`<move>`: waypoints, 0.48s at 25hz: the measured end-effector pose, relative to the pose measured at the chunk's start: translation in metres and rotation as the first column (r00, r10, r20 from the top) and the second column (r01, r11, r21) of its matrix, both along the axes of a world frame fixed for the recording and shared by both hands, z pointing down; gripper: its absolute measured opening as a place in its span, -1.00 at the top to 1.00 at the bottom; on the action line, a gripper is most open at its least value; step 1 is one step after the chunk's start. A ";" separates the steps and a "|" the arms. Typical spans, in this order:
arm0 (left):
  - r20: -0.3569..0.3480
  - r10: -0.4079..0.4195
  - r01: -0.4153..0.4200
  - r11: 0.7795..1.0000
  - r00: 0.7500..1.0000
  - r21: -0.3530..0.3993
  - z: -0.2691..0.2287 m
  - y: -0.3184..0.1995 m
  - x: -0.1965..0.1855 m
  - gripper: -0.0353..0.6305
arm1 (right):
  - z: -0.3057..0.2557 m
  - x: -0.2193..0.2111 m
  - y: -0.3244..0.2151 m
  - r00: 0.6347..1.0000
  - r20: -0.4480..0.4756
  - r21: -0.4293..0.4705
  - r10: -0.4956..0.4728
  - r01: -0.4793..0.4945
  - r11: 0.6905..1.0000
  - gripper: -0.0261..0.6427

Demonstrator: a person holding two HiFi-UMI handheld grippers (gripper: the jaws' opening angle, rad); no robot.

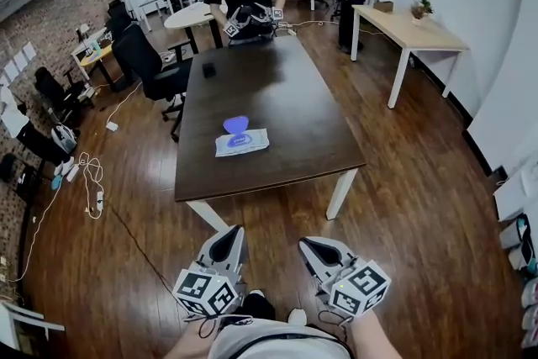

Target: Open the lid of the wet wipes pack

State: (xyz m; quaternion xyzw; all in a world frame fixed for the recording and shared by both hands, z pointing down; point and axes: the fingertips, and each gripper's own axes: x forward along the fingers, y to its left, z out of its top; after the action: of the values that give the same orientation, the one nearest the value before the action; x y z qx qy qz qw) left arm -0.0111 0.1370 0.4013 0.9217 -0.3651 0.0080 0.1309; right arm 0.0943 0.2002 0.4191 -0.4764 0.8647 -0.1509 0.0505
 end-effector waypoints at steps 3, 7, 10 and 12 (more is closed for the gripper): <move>-0.003 0.009 -0.009 1.000 1.000 0.023 -0.010 0.003 0.001 0.89 | -0.005 -0.003 0.003 1.000 -0.003 0.012 -0.003 0.003 1.000 0.90; -0.005 0.018 -0.018 0.999 1.000 0.028 -0.010 0.002 -0.003 0.89 | -0.004 -0.011 -0.001 1.000 -0.028 0.016 0.005 -0.005 1.000 0.90; -0.011 0.023 -0.023 0.999 1.000 0.025 -0.009 -0.006 -0.010 0.89 | -0.005 -0.019 -0.013 0.998 -0.052 0.020 0.018 -0.017 1.000 0.90; -0.017 0.027 -0.027 0.999 0.999 0.022 -0.011 -0.011 -0.017 0.89 | -0.010 -0.027 -0.019 0.997 -0.068 0.022 0.020 -0.018 1.000 0.90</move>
State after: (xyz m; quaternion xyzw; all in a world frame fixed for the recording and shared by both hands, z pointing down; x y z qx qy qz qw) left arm -0.0283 0.1260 0.3900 0.9279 -0.3516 -0.0024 0.1238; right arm 0.0670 0.1811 0.4093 -0.4889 0.8629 -0.1248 0.0275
